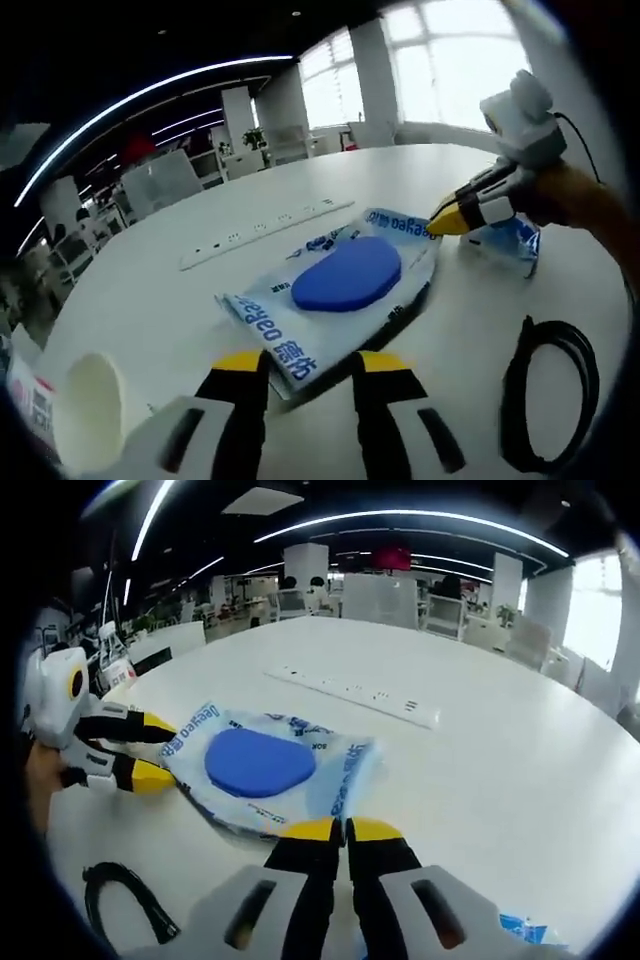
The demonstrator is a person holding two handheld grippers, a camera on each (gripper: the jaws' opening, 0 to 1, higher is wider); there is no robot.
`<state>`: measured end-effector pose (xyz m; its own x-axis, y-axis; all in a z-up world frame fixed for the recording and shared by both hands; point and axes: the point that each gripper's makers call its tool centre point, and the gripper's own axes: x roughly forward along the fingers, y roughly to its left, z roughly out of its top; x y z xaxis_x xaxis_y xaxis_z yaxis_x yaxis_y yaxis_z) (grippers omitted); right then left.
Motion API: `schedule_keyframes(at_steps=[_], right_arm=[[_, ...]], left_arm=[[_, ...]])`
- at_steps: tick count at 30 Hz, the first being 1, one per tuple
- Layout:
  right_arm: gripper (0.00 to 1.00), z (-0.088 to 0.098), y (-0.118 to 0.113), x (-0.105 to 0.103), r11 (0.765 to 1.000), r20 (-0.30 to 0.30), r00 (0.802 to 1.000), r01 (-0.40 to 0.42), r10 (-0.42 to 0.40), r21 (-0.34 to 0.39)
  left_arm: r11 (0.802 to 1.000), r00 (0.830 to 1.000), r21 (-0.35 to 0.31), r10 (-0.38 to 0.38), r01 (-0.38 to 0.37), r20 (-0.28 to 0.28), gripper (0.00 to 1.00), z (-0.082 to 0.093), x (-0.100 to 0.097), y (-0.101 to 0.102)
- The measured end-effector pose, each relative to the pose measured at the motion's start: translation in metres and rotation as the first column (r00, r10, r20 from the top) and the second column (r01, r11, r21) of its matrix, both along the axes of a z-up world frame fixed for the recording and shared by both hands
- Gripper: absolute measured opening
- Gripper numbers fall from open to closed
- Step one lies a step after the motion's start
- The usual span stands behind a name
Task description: Arrange the tabletop items into an orderly group along one side of the table until the central work area is clear of visible clutter.
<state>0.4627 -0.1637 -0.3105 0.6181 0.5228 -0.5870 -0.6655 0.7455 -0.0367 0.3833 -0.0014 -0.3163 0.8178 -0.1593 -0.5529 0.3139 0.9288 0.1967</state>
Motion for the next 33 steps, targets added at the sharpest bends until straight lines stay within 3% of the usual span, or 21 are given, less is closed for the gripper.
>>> schedule_keyframes(at_steps=[5, 11, 15, 19, 24, 33], right_arm=[[0.00, 0.000, 0.001, -0.001, 1.000, 0.008, 1.000, -0.003, 0.003, -0.013], [0.00, 0.002, 0.000, -0.001, 1.000, -0.002, 1.000, -0.005, 0.005, 0.001], [0.00, 0.001, -0.001, -0.003, 1.000, 0.000, 1.000, -0.004, 0.004, -0.003], [0.00, 0.003, -0.003, -0.004, 1.000, -0.001, 1.000, 0.003, -0.003, 0.021], [0.00, 0.012, -0.002, -0.008, 0.999, 0.018, 1.000, -0.003, 0.002, 0.032], [0.00, 0.028, -0.001, -0.013, 0.999, 0.061, 0.998, -0.018, 0.016, 0.034]], left_arm=[[0.997, 1.000, 0.074, -0.015, 0.014, 0.013, 0.25, 0.001, 0.004, 0.001], [0.995, 0.999, 0.095, -0.024, 0.022, 0.025, 0.17, 0.003, 0.007, 0.003], [0.983, 0.998, 0.178, -0.049, 0.040, 0.045, 0.07, 0.006, 0.007, 0.002], [0.982, 0.997, 0.179, -0.061, 0.051, 0.050, 0.05, 0.007, 0.008, 0.002], [0.968, 0.995, 0.244, -0.073, 0.056, 0.062, 0.04, 0.010, 0.006, 0.002], [0.968, 0.993, 0.248, -0.066, 0.041, 0.094, 0.03, 0.022, 0.002, 0.004]])
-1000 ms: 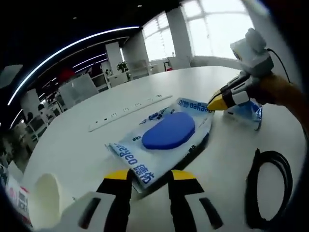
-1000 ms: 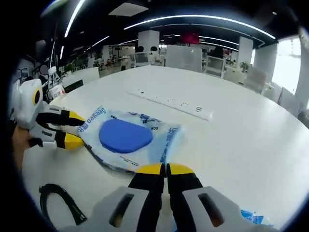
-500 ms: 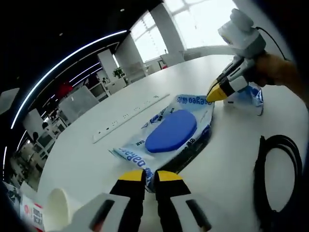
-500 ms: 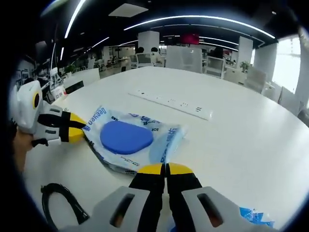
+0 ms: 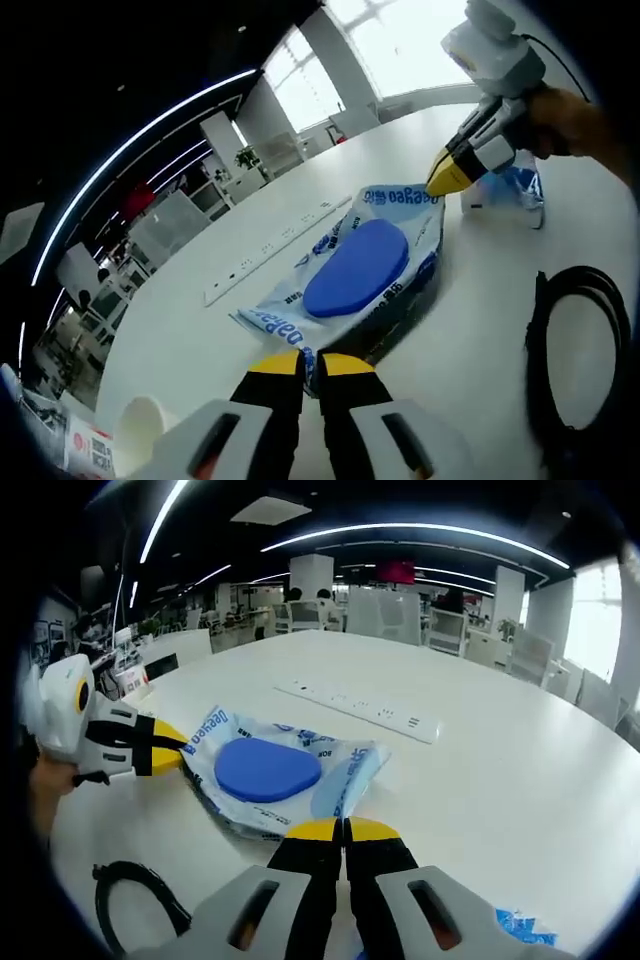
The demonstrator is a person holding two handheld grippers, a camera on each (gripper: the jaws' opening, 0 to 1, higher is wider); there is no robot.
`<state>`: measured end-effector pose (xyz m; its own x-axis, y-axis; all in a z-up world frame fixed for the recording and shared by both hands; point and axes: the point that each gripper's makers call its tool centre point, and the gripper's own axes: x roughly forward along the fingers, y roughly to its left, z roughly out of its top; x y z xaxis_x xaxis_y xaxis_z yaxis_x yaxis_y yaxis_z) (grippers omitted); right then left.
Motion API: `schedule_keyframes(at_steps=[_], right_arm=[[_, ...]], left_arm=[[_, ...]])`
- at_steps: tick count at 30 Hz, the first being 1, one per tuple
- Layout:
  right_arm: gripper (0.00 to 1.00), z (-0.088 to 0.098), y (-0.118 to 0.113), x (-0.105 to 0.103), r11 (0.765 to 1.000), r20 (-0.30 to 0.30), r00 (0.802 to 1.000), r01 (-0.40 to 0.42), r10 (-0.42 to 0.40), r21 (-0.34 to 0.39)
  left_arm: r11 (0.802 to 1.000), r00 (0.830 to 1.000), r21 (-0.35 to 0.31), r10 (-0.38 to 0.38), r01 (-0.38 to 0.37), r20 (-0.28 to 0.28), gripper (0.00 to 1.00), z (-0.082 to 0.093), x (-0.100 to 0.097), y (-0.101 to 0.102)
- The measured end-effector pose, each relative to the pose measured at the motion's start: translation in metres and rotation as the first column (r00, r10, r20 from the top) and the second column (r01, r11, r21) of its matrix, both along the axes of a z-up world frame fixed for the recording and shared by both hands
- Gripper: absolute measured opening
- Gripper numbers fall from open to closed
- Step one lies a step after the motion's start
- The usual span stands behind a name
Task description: Arrange the tabletop items into an orderly group along one side of the table until the central work area is clear of visible clutter.
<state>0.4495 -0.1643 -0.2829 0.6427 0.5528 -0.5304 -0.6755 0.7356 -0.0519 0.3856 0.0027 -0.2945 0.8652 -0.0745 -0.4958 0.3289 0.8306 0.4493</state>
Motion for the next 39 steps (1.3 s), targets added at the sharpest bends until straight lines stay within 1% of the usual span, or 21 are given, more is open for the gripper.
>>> schedule_keyframes(at_steps=[3, 4, 5, 8, 9, 12, 15, 19, 23, 25, 27, 28, 30, 34, 39], right_arm=[[0.00, 0.007, -0.001, -0.006, 1.000, 0.014, 1.000, -0.001, 0.001, 0.006], [0.00, 0.010, -0.001, -0.008, 1.000, 0.021, 1.000, -0.003, 0.003, 0.005], [0.00, 0.012, -0.002, -0.010, 1.000, 0.024, 1.000, -0.005, 0.005, 0.005], [0.00, 0.022, -0.002, -0.009, 1.000, 0.051, 0.999, -0.006, 0.006, 0.004], [0.00, 0.023, -0.002, -0.014, 1.000, 0.051, 0.999, -0.009, 0.009, 0.000], [0.00, 0.028, -0.002, -0.019, 1.000, 0.062, 0.998, -0.010, 0.010, -0.002], [0.00, 0.037, -0.005, -0.026, 1.000, 0.083, 0.997, -0.004, 0.004, 0.000], [0.00, 0.047, -0.009, -0.033, 1.000, 0.096, 0.995, 0.006, -0.009, 0.026], [0.00, 0.050, -0.013, -0.038, 1.000, 0.104, 0.995, 0.009, -0.011, 0.020], [0.00, 0.052, -0.015, -0.044, 1.000, 0.114, 0.993, 0.010, -0.012, 0.016], [0.00, 0.052, -0.015, -0.046, 1.000, 0.123, 0.992, 0.009, -0.009, -0.004], [0.00, 0.052, -0.015, -0.050, 1.000, 0.137, 0.990, 0.009, -0.006, -0.020], [0.00, 0.052, -0.014, -0.056, 1.000, 0.123, 0.992, 0.006, -0.006, -0.001], [0.00, 0.052, -0.013, -0.066, 1.000, 0.128, 0.992, 0.003, -0.002, -0.011], [0.00, 0.054, -0.011, -0.071, 1.000, 0.141, 0.990, -0.001, 0.004, -0.022]], left_arm=[[1.000, 1.000, 0.002, -0.001, 0.001, 0.012, 0.03, 0.006, -0.001, 0.000], [1.000, 1.000, 0.005, -0.003, 0.003, 0.024, 0.03, 0.012, -0.003, 0.000], [1.000, 1.000, 0.004, -0.004, 0.004, 0.027, 0.03, 0.014, -0.004, 0.000], [1.000, 0.999, 0.004, -0.008, 0.007, 0.041, 0.03, 0.021, -0.007, -0.001], [1.000, 0.999, 0.005, -0.008, 0.008, 0.047, 0.03, 0.024, -0.008, -0.001], [1.000, 0.998, 0.018, -0.012, 0.011, 0.055, 0.03, 0.029, -0.012, -0.002], [0.999, 0.997, 0.032, -0.022, 0.020, 0.073, 0.03, 0.039, -0.019, -0.004], [0.999, 0.996, 0.032, -0.034, 0.032, 0.085, 0.03, 0.047, -0.026, -0.008], [0.997, 0.995, 0.061, -0.060, 0.055, 0.080, 0.03, 0.047, -0.032, -0.013], [0.997, 0.995, 0.056, -0.064, 0.060, 0.078, 0.03, 0.048, -0.034, -0.014], [0.996, 0.994, 0.063, -0.073, 0.068, 0.079, 0.03, 0.049, -0.038, -0.014], [0.996, 0.994, 0.059, -0.078, 0.074, 0.076, 0.03, 0.050, -0.039, -0.015], [0.995, 0.994, 0.070, -0.078, 0.072, 0.079, 0.03, 0.050, -0.042, -0.014], [0.995, 0.993, 0.069, -0.083, 0.078, 0.081, 0.03, 0.052, -0.049, -0.013], [0.995, 0.993, 0.067, -0.084, 0.079, 0.083, 0.03, 0.052, -0.058, -0.011]])
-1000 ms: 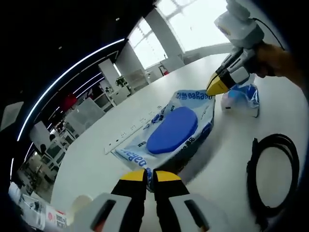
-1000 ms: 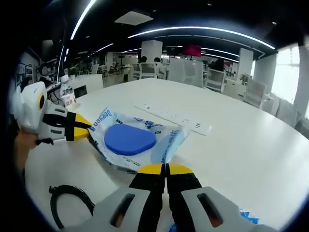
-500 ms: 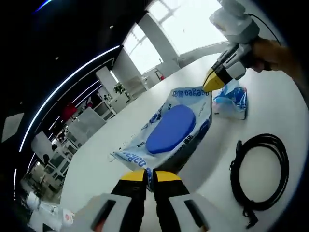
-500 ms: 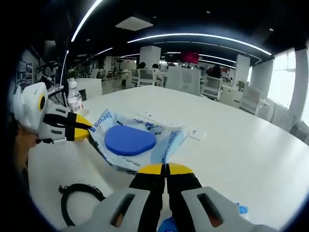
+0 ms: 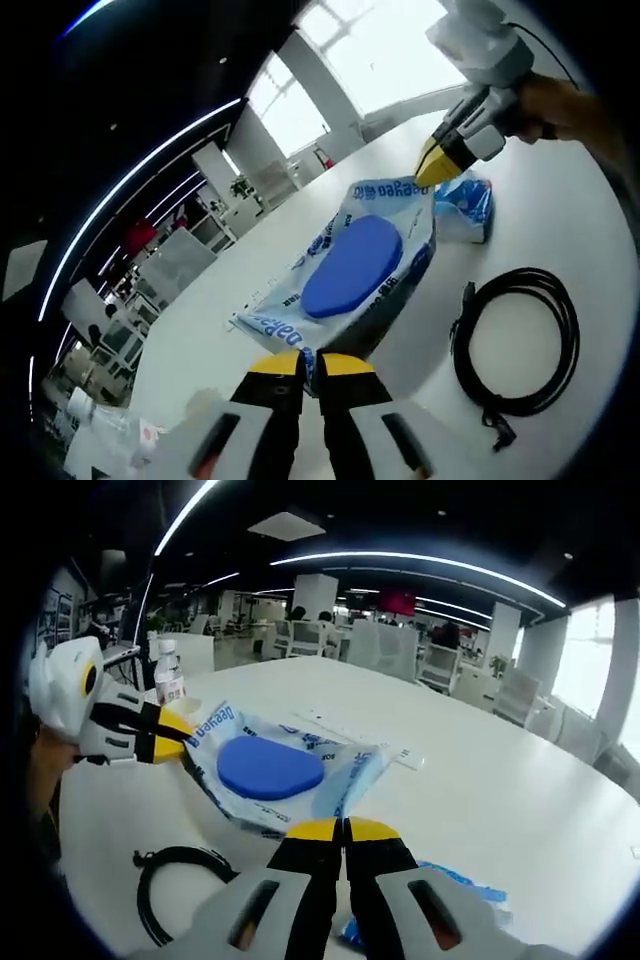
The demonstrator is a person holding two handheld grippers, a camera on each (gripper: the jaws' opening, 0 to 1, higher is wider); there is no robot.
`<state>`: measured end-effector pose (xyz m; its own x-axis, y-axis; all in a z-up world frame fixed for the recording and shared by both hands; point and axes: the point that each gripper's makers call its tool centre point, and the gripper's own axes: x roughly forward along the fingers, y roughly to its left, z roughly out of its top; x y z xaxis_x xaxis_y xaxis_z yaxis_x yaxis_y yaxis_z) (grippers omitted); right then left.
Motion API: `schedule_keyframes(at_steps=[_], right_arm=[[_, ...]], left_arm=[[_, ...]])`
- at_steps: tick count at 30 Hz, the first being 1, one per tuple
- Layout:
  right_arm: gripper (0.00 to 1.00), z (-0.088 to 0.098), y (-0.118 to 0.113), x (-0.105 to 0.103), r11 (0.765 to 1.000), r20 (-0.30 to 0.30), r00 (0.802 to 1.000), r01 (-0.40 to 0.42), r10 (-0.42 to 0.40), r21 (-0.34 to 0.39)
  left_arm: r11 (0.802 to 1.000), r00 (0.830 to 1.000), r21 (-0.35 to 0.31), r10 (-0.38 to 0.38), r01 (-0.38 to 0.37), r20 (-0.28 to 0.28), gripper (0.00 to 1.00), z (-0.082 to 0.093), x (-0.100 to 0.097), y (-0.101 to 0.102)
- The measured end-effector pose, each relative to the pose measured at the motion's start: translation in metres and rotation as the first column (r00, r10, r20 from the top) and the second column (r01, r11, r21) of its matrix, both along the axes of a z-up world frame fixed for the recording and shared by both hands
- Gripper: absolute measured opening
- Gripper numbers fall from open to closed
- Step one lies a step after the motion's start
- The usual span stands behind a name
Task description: Arrange the tabletop items into an orderly group along one side of the table until the central work area is clear of visible clutter.
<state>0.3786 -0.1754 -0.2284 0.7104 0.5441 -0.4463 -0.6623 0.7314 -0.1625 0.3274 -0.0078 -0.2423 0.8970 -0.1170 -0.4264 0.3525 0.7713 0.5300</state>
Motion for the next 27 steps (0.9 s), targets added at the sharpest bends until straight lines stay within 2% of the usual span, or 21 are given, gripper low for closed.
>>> schedule_keyframes(at_steps=[11, 18, 27], right_arm=[[0.00, -0.008, -0.002, -0.015, 1.000, -0.004, 1.000, -0.001, 0.001, -0.020], [0.00, -0.010, -0.003, -0.015, 1.000, -0.005, 1.000, 0.000, 0.000, -0.031], [0.00, -0.024, -0.001, -0.013, 0.999, -0.033, 0.999, -0.005, 0.004, -0.035]], left_arm=[[1.000, 1.000, 0.009, -0.007, 0.007, -0.001, 0.03, -0.005, -0.011, 0.000], [1.000, 1.000, 0.014, -0.009, 0.009, -0.002, 0.03, -0.006, -0.012, -0.001], [1.000, 1.000, 0.021, -0.006, 0.007, -0.021, 0.03, -0.017, -0.008, 0.003]])
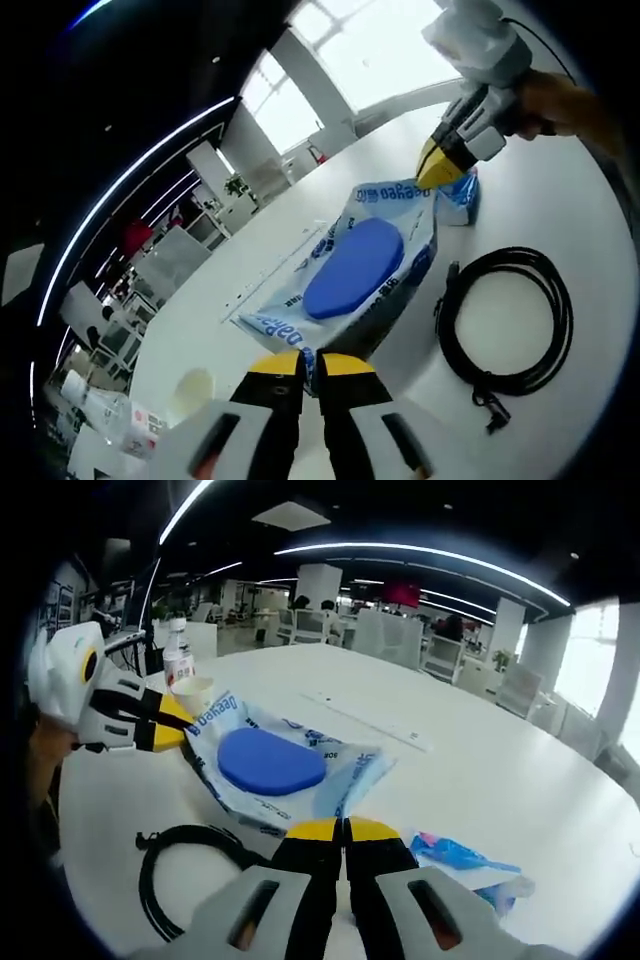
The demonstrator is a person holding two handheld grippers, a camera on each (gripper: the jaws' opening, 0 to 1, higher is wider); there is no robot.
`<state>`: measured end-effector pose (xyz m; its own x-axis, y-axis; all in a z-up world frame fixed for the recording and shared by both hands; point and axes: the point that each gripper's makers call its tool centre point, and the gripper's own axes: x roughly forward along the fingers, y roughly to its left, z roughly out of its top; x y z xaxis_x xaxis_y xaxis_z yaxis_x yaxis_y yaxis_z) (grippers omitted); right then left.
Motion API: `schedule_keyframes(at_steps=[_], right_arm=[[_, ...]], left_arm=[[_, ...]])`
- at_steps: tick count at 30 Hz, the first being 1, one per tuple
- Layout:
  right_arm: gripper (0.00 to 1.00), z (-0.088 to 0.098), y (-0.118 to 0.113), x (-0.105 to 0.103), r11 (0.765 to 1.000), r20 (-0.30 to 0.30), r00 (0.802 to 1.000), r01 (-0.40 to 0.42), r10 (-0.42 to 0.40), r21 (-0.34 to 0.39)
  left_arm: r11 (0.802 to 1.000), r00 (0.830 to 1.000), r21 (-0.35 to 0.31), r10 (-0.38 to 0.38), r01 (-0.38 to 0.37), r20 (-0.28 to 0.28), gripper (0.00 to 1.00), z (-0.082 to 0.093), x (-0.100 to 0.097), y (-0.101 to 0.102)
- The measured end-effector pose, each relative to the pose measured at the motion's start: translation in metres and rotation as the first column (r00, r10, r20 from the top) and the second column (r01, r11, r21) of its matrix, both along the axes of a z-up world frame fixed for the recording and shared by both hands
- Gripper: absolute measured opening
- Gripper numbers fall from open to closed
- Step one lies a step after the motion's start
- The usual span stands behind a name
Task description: Arrange the tabletop items into an orderly group along one side of the table until the central work area is clear of visible clutter.
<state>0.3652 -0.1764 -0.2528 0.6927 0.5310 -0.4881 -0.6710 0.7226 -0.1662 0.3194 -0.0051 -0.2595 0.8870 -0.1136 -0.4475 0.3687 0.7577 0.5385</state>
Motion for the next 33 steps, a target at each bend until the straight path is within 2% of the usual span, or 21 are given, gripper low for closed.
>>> schedule_keyframes(at_steps=[11, 19, 33], right_arm=[[0.00, -0.011, 0.000, -0.008, 1.000, -0.012, 1.000, -0.004, 0.004, -0.016], [0.00, -0.029, 0.000, -0.010, 0.999, -0.035, 0.999, -0.005, 0.004, -0.035], [0.00, -0.051, 0.001, -0.013, 0.999, -0.070, 0.997, -0.014, 0.011, -0.044]], left_arm=[[1.000, 1.000, 0.005, -0.001, 0.001, -0.016, 0.03, -0.006, 0.003, 0.002], [1.000, 0.999, 0.019, -0.010, 0.011, -0.034, 0.03, -0.024, 0.003, 0.000], [0.999, 0.999, 0.032, -0.011, 0.012, -0.052, 0.03, -0.042, 0.007, 0.003]])
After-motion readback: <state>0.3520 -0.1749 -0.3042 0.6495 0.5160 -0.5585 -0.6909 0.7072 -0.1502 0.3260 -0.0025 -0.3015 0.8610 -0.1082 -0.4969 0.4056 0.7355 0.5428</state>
